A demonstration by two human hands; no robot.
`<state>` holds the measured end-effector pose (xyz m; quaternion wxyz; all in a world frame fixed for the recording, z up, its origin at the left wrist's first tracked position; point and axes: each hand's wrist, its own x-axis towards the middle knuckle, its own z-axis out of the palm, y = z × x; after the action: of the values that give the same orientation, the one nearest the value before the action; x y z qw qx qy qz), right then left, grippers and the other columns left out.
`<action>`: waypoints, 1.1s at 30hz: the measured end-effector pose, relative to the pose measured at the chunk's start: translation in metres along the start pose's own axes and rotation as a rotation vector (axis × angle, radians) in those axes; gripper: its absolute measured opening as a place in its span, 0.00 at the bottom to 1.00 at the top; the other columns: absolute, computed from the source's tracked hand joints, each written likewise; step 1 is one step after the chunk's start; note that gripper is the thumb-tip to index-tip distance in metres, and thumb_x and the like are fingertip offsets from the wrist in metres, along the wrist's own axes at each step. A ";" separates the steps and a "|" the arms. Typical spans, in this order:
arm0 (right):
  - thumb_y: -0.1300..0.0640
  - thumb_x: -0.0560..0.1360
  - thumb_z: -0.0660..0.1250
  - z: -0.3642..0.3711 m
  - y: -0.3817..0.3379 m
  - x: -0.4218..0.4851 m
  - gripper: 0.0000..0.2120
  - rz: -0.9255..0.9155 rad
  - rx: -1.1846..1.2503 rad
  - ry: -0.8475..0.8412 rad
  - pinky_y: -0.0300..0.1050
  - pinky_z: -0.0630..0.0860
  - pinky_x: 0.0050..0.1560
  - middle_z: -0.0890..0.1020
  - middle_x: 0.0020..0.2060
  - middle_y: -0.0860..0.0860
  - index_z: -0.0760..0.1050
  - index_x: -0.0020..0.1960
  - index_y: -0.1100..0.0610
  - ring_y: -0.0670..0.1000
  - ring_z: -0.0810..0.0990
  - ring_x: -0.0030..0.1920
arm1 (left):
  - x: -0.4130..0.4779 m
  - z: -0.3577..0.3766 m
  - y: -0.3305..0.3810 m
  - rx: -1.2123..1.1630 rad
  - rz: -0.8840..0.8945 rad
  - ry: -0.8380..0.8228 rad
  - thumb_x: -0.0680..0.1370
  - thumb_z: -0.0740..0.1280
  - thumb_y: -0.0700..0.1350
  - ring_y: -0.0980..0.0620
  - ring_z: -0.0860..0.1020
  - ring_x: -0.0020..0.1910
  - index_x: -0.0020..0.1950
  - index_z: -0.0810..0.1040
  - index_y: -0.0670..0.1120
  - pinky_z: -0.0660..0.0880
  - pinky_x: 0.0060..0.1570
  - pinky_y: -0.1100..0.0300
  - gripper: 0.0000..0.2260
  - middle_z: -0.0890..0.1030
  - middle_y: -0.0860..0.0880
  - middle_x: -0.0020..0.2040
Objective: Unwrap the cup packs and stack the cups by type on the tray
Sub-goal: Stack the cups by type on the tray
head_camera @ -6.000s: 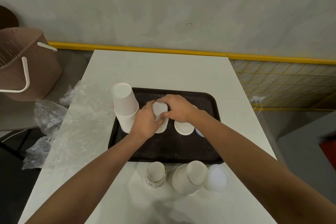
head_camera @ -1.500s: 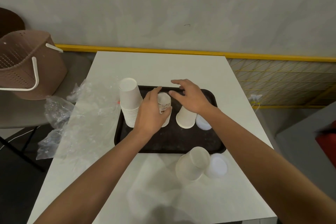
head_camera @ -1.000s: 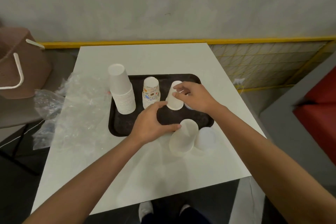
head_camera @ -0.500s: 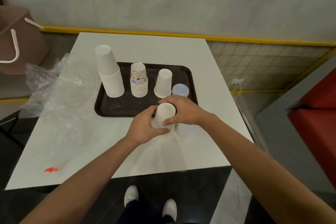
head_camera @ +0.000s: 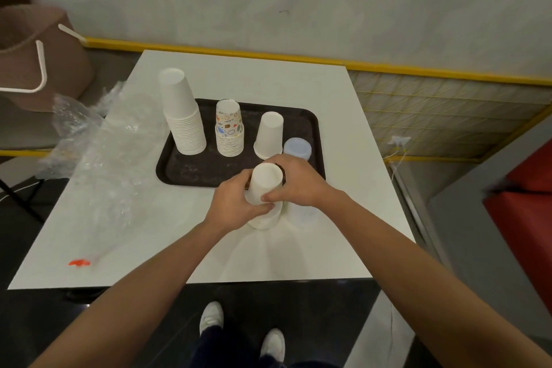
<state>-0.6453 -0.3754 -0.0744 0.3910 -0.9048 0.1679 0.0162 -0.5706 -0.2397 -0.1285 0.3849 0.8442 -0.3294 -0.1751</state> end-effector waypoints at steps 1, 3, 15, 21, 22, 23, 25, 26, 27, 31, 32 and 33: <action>0.57 0.63 0.78 -0.003 -0.001 0.000 0.27 -0.011 0.002 0.003 0.54 0.75 0.60 0.79 0.55 0.48 0.73 0.58 0.51 0.49 0.77 0.55 | 0.001 -0.001 0.001 0.002 0.000 0.000 0.65 0.78 0.52 0.51 0.77 0.57 0.65 0.71 0.48 0.73 0.56 0.58 0.32 0.78 0.51 0.61; 0.57 0.63 0.78 -0.008 -0.003 0.000 0.26 -0.038 0.004 0.007 0.53 0.76 0.59 0.79 0.54 0.48 0.74 0.58 0.52 0.49 0.77 0.55 | 0.002 -0.004 0.005 0.012 0.001 0.003 0.65 0.78 0.52 0.51 0.76 0.59 0.66 0.71 0.48 0.74 0.58 0.55 0.32 0.78 0.51 0.62; 0.57 0.63 0.77 -0.031 -0.014 0.008 0.26 -0.159 0.075 0.064 0.38 0.76 0.50 0.78 0.51 0.44 0.74 0.59 0.52 0.44 0.77 0.52 | 0.009 -0.025 0.028 0.009 0.048 0.109 0.64 0.77 0.54 0.52 0.78 0.52 0.66 0.72 0.48 0.77 0.53 0.56 0.33 0.80 0.51 0.58; 0.56 0.65 0.77 -0.048 -0.024 0.020 0.29 -0.208 0.120 0.155 0.41 0.76 0.53 0.77 0.56 0.46 0.71 0.63 0.51 0.46 0.76 0.55 | 0.023 -0.042 0.050 -0.009 0.068 0.216 0.62 0.76 0.57 0.56 0.78 0.44 0.61 0.75 0.50 0.73 0.41 0.65 0.30 0.81 0.54 0.50; 0.56 0.65 0.76 -0.052 -0.026 0.023 0.29 -0.217 0.133 0.170 0.42 0.76 0.54 0.77 0.57 0.46 0.71 0.64 0.52 0.47 0.76 0.55 | 0.027 -0.045 0.054 -0.010 0.071 0.236 0.61 0.74 0.60 0.56 0.79 0.43 0.60 0.76 0.50 0.73 0.40 0.65 0.30 0.81 0.55 0.48; 0.57 0.65 0.76 -0.056 -0.029 0.026 0.30 -0.226 0.151 0.184 0.42 0.76 0.55 0.77 0.57 0.46 0.70 0.64 0.52 0.47 0.76 0.56 | 0.032 -0.049 0.057 -0.009 0.080 0.255 0.59 0.72 0.62 0.57 0.78 0.43 0.58 0.76 0.50 0.73 0.40 0.64 0.31 0.81 0.55 0.47; 0.57 0.65 0.76 -0.064 -0.034 0.034 0.30 -0.249 0.180 0.218 0.41 0.76 0.56 0.77 0.56 0.45 0.70 0.65 0.52 0.47 0.76 0.56 | 0.045 -0.058 0.064 -0.009 0.104 0.278 0.58 0.71 0.63 0.56 0.78 0.43 0.57 0.76 0.49 0.75 0.41 0.62 0.31 0.81 0.55 0.47; 0.58 0.66 0.76 -0.069 -0.037 0.039 0.30 -0.261 0.183 0.235 0.39 0.76 0.55 0.76 0.56 0.44 0.69 0.65 0.52 0.46 0.76 0.55 | 0.052 -0.062 0.067 -0.011 0.116 0.281 0.60 0.73 0.61 0.55 0.78 0.44 0.58 0.76 0.49 0.75 0.42 0.61 0.31 0.81 0.54 0.48; 0.58 0.66 0.76 -0.074 -0.039 0.045 0.31 -0.269 0.182 0.250 0.36 0.75 0.54 0.75 0.56 0.44 0.69 0.66 0.52 0.45 0.75 0.55 | 0.060 -0.066 0.071 -0.006 0.128 0.282 0.61 0.74 0.59 0.55 0.78 0.45 0.59 0.75 0.49 0.75 0.43 0.61 0.30 0.81 0.53 0.50; 0.58 0.67 0.76 -0.094 -0.048 0.071 0.31 -0.297 0.175 0.313 0.29 0.72 0.52 0.75 0.57 0.44 0.68 0.66 0.53 0.44 0.74 0.55 | 0.095 -0.084 0.083 0.043 0.166 0.318 0.63 0.76 0.57 0.55 0.77 0.45 0.61 0.75 0.48 0.72 0.44 0.61 0.30 0.81 0.52 0.52; 0.57 0.67 0.76 -0.098 -0.049 0.079 0.30 -0.299 0.174 0.328 0.29 0.72 0.53 0.75 0.57 0.44 0.69 0.66 0.54 0.45 0.75 0.56 | 0.104 -0.087 0.085 0.046 0.170 0.324 0.63 0.76 0.56 0.55 0.78 0.45 0.61 0.75 0.48 0.72 0.44 0.61 0.29 0.81 0.52 0.52; 0.57 0.67 0.76 -0.102 -0.050 0.086 0.30 -0.297 0.174 0.341 0.30 0.72 0.53 0.76 0.57 0.45 0.69 0.66 0.54 0.45 0.75 0.56 | 0.113 -0.090 0.088 0.044 0.176 0.328 0.64 0.76 0.56 0.54 0.78 0.45 0.61 0.75 0.48 0.72 0.44 0.61 0.29 0.81 0.52 0.52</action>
<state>-0.5586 -0.4416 0.0176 0.4315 -0.8722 0.0975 -0.2089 -0.4763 -0.3122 -0.0082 0.4287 0.8376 -0.3385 0.0065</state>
